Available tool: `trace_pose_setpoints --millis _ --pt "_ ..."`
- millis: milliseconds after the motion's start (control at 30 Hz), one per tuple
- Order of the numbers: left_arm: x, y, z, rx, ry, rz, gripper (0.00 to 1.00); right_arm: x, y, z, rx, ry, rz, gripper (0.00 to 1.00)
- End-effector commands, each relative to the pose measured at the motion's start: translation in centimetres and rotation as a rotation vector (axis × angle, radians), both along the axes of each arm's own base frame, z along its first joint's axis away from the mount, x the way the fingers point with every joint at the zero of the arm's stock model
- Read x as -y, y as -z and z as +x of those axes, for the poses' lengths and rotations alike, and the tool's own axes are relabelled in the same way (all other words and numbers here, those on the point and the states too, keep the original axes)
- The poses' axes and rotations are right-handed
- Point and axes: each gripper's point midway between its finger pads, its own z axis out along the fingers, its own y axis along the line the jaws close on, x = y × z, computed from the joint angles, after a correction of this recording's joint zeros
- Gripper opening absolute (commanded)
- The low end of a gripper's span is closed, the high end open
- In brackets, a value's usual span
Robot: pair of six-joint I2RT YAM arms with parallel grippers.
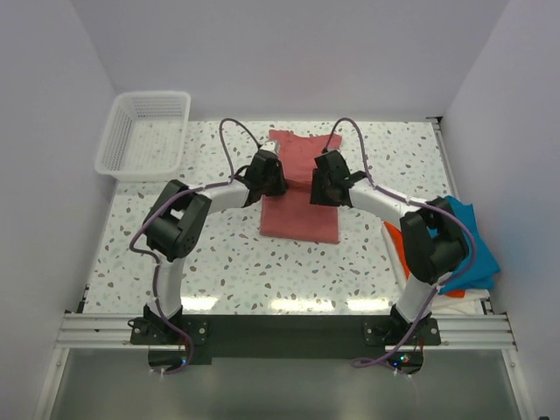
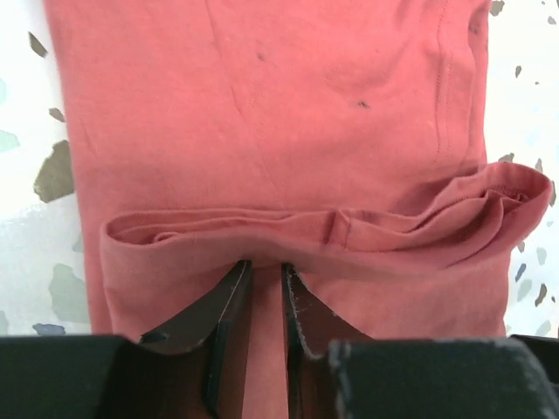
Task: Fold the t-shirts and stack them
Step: Fold the tshirt
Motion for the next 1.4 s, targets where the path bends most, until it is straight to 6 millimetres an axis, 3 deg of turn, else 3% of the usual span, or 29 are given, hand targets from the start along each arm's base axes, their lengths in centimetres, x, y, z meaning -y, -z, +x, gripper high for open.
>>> trace_pose_setpoints --millis 0,67,133,267,467,533,700,933,1133,1200,1300,1367 --pt "-0.8 -1.8 2.5 0.064 -0.053 0.008 0.25 -0.8 0.2 2.9 0.041 0.006 0.011 0.44" --pt "-1.3 -1.6 2.5 0.058 -0.068 0.010 0.25 -0.7 0.4 4.4 0.032 0.017 0.003 0.44" --pt "-1.8 -1.4 2.6 0.057 -0.087 0.019 0.27 -0.3 2.2 5.0 -0.015 0.033 -0.001 0.44" --pt "-2.9 0.3 2.5 0.018 -0.105 0.050 0.29 1.3 3.2 6.7 -0.045 0.100 0.037 0.45" --pt "-3.8 2.9 1.8 -0.049 -0.144 0.087 0.29 2.6 5.1 6.3 -0.115 0.143 0.077 0.47" --pt "-4.1 3.2 1.7 -0.060 -0.154 0.096 0.28 2.3 5.1 6.1 -0.130 0.136 0.116 0.47" --pt "-5.1 3.6 0.9 -0.090 -0.187 0.132 0.28 2.8 2.7 7.0 -0.073 0.157 0.128 0.48" --pt "-5.1 1.5 1.3 -0.054 -0.177 0.124 0.28 3.2 0.5 8.5 -0.017 0.174 0.126 0.42" --pt "-3.0 -4.3 2.1 0.089 -0.112 -0.011 0.28 2.7 -1.9 8.9 0.051 0.148 0.146 0.37" --pt "-2.1 -5.2 2.1 0.104 -0.078 -0.052 0.28 2.3 -2.3 9.1 0.066 0.130 0.145 0.37" --pt "-0.8 -6.1 2.6 0.124 -0.041 -0.100 0.28 1.1 -1.9 9.3 0.058 0.098 0.142 0.37" --pt "-0.3 -5.3 2.8 0.110 -0.029 -0.104 0.28 0.4 -1.3 9.6 0.056 0.083 0.135 0.37"
